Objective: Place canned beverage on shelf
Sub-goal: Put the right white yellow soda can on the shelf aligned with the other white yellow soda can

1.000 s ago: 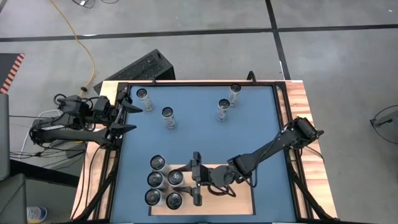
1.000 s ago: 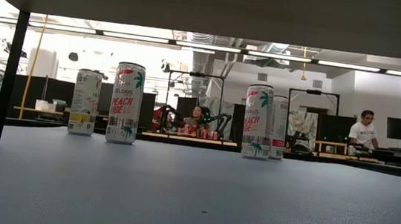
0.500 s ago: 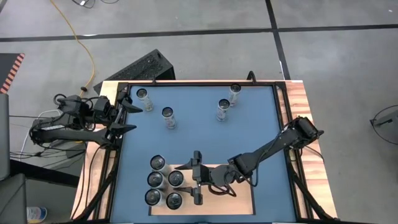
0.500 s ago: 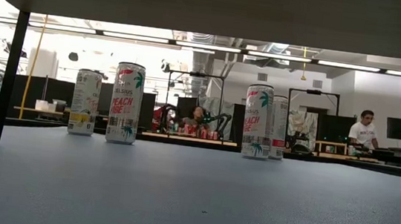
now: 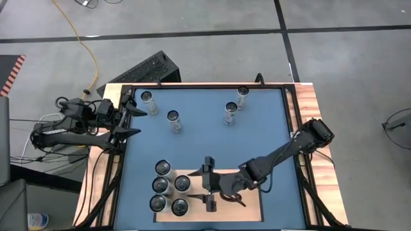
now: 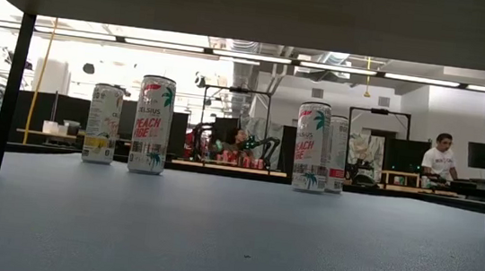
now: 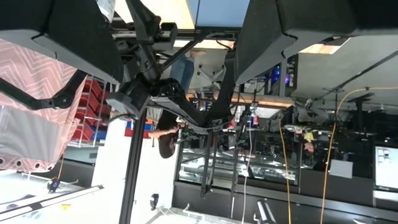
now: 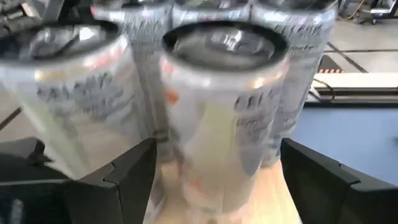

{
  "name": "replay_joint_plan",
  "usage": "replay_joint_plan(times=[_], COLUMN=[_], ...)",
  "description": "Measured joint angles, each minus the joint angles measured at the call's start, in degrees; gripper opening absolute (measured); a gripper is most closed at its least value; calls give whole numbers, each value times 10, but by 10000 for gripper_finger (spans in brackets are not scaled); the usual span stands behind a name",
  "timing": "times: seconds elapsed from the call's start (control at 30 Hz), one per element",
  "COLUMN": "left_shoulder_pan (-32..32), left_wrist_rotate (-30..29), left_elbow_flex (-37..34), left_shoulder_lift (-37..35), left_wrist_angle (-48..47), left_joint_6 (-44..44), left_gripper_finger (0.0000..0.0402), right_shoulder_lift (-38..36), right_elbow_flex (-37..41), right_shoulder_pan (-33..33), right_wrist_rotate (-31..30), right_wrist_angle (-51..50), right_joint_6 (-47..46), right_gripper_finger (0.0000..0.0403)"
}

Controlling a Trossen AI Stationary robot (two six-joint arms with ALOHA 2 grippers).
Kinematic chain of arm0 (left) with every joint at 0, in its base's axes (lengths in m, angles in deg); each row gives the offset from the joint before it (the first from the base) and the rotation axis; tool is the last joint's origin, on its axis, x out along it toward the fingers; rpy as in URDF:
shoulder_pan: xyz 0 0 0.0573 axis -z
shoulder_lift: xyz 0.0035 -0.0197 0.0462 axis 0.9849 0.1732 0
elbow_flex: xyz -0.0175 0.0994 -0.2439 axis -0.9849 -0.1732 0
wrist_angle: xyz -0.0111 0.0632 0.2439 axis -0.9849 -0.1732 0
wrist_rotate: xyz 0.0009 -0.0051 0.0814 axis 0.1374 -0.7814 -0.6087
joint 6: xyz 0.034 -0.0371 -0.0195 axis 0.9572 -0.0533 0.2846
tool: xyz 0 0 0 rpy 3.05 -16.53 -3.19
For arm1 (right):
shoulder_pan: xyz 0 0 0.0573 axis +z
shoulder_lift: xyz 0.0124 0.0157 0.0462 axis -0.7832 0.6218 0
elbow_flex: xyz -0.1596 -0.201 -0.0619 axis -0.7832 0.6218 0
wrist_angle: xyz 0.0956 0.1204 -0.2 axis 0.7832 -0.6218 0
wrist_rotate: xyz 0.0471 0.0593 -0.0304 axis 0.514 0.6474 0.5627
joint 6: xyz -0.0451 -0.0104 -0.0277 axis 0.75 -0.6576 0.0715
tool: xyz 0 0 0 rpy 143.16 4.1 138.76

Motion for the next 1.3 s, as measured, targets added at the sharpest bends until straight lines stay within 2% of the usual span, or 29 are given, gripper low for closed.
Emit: replay_joint_plan(times=[0.37,0.53,0.7,0.93,1.07,1.17,1.3], left_shoulder_pan=[0,0,0,0,0,0,0], left_wrist_rotate=[-2,-4,-4,-14,-15,-15,-14], left_elbow_flex=[0,0,0,0,0,0,0], left_shoulder_lift=[0,0,0,0,0,0,0], left_wrist_angle=[0,0,0,0,0,0,0], left_joint_6=[-12,-13,-13,-13,-13,-13,-13], left_gripper_finger=[291,291,291,291,291,291,291], right_shoulder_lift=[-17,-17,-18,-17,-17,-17,-13], right_elbow_flex=[1,1,0,0,0,0,0], right_shoulder_pan=[15,23,24,23,16,6,-9], right_wrist_rotate=[0,-26,-44,-43,-17,11,47], right_wrist_angle=[-107,-132,-128,-122,-105,-95,-75], right_joint_6=[-28,-35,-35,-16,-8,3,10], right_gripper_finger=[316,291,229,82,24,4,13])
